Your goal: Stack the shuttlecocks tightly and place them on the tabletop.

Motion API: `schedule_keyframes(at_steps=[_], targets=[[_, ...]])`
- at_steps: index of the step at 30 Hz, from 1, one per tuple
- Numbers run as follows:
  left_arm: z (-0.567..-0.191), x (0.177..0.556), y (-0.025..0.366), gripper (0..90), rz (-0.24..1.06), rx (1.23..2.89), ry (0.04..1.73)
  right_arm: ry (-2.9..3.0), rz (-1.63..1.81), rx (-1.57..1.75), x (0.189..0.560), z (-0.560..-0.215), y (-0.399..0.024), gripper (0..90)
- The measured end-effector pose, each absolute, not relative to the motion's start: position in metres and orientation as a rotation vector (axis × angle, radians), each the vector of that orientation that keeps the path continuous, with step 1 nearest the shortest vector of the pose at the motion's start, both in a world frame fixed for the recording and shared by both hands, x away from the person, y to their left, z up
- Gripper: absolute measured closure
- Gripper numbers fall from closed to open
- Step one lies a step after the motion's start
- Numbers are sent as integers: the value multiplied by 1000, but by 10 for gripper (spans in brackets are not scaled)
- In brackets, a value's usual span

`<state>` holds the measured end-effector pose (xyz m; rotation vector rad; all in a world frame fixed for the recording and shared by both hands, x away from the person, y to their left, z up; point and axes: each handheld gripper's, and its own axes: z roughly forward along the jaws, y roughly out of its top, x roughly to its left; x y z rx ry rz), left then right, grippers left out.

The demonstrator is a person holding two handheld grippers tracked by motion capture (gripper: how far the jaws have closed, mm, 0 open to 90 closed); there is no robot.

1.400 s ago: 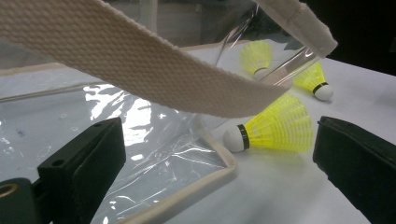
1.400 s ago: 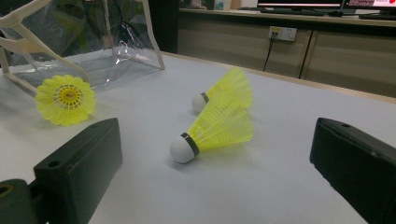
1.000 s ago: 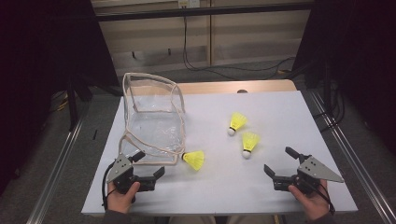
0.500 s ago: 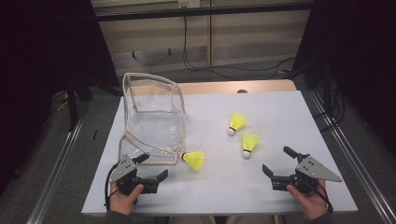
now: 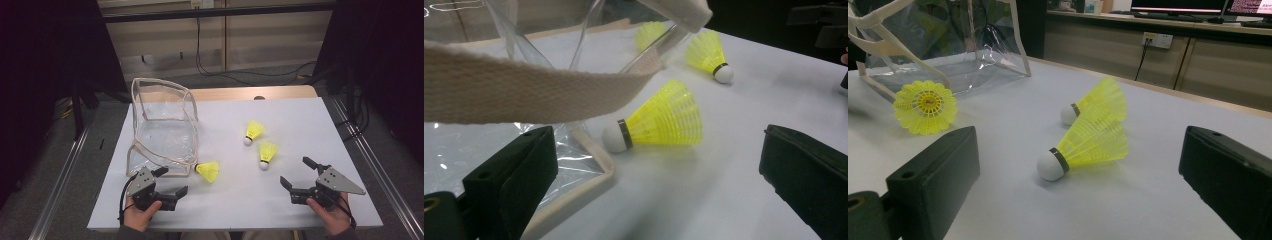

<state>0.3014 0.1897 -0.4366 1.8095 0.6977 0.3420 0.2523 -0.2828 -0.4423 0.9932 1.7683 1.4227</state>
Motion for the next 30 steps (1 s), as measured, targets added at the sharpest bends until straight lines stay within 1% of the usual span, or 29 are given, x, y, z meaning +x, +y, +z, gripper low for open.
schedule_keyframes(at_steps=[13,30], targets=[[-437,301,176,22,311,1832,673,1772,1418,994,253,-443,-282,21],[-439,303,165,22,290,1853,683,1774,1420,987,253,-443,-281,21]])
